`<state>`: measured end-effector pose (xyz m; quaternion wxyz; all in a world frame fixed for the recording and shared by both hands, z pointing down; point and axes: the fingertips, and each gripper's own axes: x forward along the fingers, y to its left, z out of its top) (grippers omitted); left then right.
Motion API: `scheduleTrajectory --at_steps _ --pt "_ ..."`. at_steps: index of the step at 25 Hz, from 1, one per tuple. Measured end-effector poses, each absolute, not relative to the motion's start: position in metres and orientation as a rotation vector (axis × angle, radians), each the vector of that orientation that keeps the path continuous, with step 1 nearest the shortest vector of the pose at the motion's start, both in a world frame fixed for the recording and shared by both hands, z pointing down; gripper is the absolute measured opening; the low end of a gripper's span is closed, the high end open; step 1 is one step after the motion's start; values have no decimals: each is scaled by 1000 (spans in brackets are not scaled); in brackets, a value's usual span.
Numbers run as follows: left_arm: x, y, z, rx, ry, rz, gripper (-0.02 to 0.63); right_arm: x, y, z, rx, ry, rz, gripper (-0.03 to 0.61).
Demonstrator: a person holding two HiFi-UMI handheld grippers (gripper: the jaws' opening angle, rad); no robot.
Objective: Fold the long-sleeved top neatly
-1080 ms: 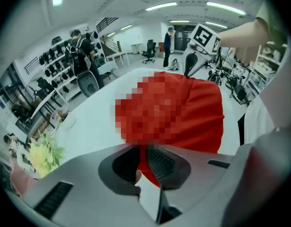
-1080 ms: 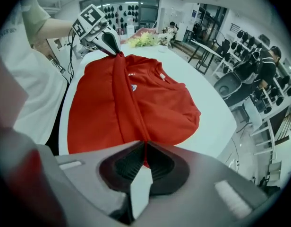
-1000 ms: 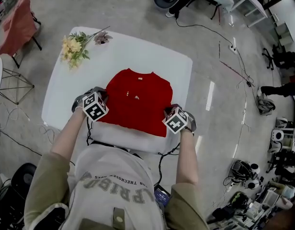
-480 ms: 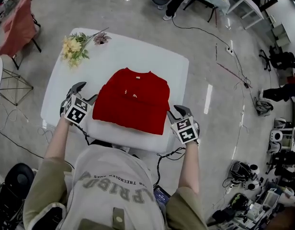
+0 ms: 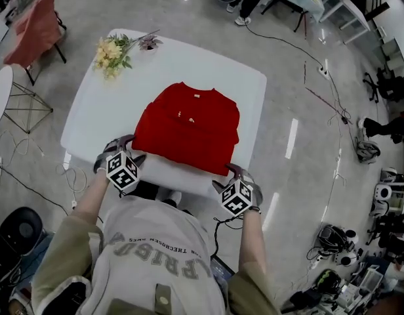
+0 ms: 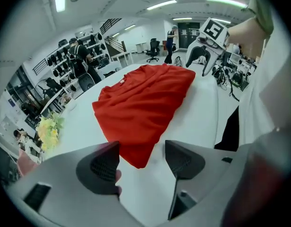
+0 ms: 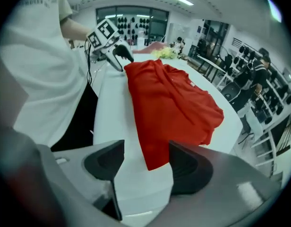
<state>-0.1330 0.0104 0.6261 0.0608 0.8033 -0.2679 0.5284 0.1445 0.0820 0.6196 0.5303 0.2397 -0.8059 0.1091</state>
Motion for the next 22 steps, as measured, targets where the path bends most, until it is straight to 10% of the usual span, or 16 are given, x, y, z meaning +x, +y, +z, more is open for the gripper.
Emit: scheduleTrajectory --at_steps 9,12,22 --pt "-135 -2 642 2456 -807 1720 175 161 81 649 525 -1727 64 248" --pt "-140 -5 633 2489 -821 1726 49 169 77 641 563 -1711 21 58" --pt "-169 45 600 2554 -616 1693 34 166 120 593 643 -1835 61 20"
